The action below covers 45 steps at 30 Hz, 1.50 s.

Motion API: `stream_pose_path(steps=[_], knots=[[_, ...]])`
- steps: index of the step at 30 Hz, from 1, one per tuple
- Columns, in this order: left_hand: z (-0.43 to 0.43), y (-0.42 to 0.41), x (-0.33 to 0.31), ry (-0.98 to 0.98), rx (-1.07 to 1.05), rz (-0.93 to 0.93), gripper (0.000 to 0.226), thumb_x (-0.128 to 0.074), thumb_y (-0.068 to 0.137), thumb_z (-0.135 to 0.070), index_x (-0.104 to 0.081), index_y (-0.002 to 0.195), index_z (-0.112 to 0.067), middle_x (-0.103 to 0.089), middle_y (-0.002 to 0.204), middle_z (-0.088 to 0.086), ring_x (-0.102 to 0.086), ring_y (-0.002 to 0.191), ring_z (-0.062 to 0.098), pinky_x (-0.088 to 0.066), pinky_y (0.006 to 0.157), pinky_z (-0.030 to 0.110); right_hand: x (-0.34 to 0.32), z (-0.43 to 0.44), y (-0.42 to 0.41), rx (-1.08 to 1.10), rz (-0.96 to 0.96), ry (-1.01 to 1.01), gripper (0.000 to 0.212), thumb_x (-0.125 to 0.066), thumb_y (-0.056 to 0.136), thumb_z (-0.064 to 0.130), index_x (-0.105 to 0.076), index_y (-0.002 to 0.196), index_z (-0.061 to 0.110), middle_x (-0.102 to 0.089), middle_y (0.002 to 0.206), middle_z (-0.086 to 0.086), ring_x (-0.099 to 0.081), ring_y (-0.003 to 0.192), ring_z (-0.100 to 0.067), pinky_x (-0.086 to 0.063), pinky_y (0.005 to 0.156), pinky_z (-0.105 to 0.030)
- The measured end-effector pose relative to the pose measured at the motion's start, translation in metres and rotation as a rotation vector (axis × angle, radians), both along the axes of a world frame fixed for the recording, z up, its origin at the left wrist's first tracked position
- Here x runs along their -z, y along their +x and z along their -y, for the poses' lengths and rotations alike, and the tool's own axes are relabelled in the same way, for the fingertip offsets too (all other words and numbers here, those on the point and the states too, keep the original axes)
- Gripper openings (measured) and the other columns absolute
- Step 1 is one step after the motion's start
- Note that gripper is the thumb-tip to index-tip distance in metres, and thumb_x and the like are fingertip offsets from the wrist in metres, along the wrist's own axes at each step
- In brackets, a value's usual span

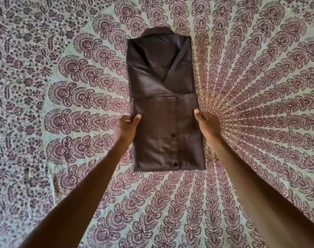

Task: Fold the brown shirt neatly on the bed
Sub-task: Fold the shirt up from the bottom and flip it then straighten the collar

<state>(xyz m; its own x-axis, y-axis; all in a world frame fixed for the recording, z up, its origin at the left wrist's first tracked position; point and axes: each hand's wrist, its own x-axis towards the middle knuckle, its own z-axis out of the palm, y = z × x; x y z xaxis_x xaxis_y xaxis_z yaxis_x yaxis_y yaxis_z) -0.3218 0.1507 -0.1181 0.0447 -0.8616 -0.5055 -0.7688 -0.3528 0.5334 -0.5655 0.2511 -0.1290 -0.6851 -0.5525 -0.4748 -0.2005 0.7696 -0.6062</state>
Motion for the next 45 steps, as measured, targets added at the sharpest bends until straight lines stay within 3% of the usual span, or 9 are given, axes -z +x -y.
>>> stream_pose_path(steps=[8, 11, 19, 23, 27, 33, 38, 42, 45], knots=[[0.017, -0.005, 0.009, -0.094, -0.142, -0.028, 0.033, -0.064, 0.088, -0.032, -0.062, 0.067, -0.007, -0.056, 0.062, 0.008, -0.049, 0.064, 0.022, -0.030, 0.055, 0.028, 0.004, 0.026, -0.010, -0.038, -0.078, -0.076, 0.019, -0.076, 0.080, 0.025, -0.068, 0.088, 0.010, -0.064, 0.073, -0.002, -0.055, 0.068, -0.016, -0.041, 0.055, -0.018], [0.014, 0.002, 0.011, -0.201, -0.020, 0.001, 0.019, -0.064, 0.087, -0.024, -0.060, 0.091, -0.006, -0.058, 0.086, 0.009, -0.051, 0.076, 0.021, -0.035, 0.065, 0.028, 0.001, 0.023, -0.010, -0.138, -0.240, -0.123, 0.026, -0.072, 0.084, 0.023, -0.062, 0.105, 0.011, -0.068, 0.087, -0.003, -0.055, 0.073, -0.013, -0.041, 0.063, -0.027], [0.046, 0.072, 0.027, -0.885, 1.494, 0.103, 0.046, -0.067, 0.077, 0.001, -0.060, 0.121, -0.010, -0.065, 0.121, 0.011, -0.062, 0.110, 0.030, -0.038, 0.102, 0.048, 0.008, -0.022, -0.065, -1.412, -0.840, -0.291, 0.055, -0.059, 0.072, -0.004, -0.063, 0.124, 0.011, -0.061, 0.126, -0.007, -0.044, 0.120, -0.028, -0.037, 0.098, -0.044], [0.077, 0.075, 0.028, -0.904, 1.791, 0.257, 0.048, -0.056, 0.083, -0.014, -0.055, 0.131, -0.016, -0.060, 0.132, 0.005, -0.052, 0.126, 0.032, -0.004, 0.117, 0.048, 0.013, -0.017, -0.082, -1.584, -0.814, -0.288, 0.047, -0.059, 0.078, 0.002, -0.064, 0.124, 0.013, -0.063, 0.128, -0.005, -0.043, 0.123, -0.027, -0.032, 0.104, -0.044], [0.087, 0.060, 0.029, -0.989, 1.877, 0.204, 0.032, -0.054, 0.091, -0.011, -0.059, 0.122, -0.016, -0.063, 0.127, 0.003, -0.052, 0.126, 0.030, -0.018, 0.118, 0.050, 0.009, 0.003, -0.077, -1.615, -0.800, -0.385, 0.034, -0.065, 0.078, 0.001, -0.070, 0.110, 0.012, -0.067, 0.115, -0.005, -0.054, 0.114, -0.028, -0.040, 0.100, -0.043], [0.069, 0.057, 0.030, -0.817, 1.671, 0.135, 0.039, -0.065, 0.074, -0.009, -0.065, 0.112, -0.012, -0.067, 0.117, 0.008, -0.059, 0.119, 0.029, -0.028, 0.112, 0.055, 0.016, 0.010, -0.052, -1.379, -0.696, -0.311, 0.037, -0.065, 0.067, -0.003, -0.068, 0.101, 0.011, -0.068, 0.103, -0.004, -0.057, 0.106, -0.027, -0.034, 0.098, -0.036], [0.064, 0.041, 0.016, -0.727, 1.181, -0.117, 0.018, -0.047, 0.086, -0.007, -0.057, 0.100, -0.002, -0.062, 0.100, 0.017, -0.057, 0.104, 0.030, -0.036, 0.108, 0.050, 0.005, 0.020, -0.041, -0.829, -0.206, -0.258, 0.034, -0.059, 0.074, -0.011, -0.057, 0.098, 0.013, -0.059, 0.096, -0.006, -0.057, 0.090, -0.026, -0.040, 0.077, -0.025], [0.097, 0.009, -0.008, -0.298, 0.447, -0.504, 0.013, -0.041, 0.090, -0.010, -0.052, 0.091, -0.004, -0.058, 0.075, -0.001, -0.055, 0.072, -0.005, -0.049, 0.066, 0.026, -0.036, 0.071, -0.045, -0.385, 0.202, -0.400, 0.021, -0.050, 0.089, 0.002, -0.057, 0.090, 0.022, -0.060, 0.084, 0.004, -0.060, 0.073, -0.004, -0.049, 0.059, -0.026], [0.140, -0.001, -0.004, 0.086, 0.216, -0.701, 0.018, -0.057, 0.088, -0.022, -0.054, 0.101, -0.008, -0.068, 0.084, -0.010, -0.062, 0.078, -0.009, -0.051, 0.071, 0.021, -0.047, 0.124, -0.060, -0.197, 0.415, -0.287, 0.032, -0.039, 0.098, -0.002, -0.055, 0.080, 0.019, -0.055, 0.075, 0.007, -0.056, 0.055, 0.009, -0.044, 0.058, -0.019]])
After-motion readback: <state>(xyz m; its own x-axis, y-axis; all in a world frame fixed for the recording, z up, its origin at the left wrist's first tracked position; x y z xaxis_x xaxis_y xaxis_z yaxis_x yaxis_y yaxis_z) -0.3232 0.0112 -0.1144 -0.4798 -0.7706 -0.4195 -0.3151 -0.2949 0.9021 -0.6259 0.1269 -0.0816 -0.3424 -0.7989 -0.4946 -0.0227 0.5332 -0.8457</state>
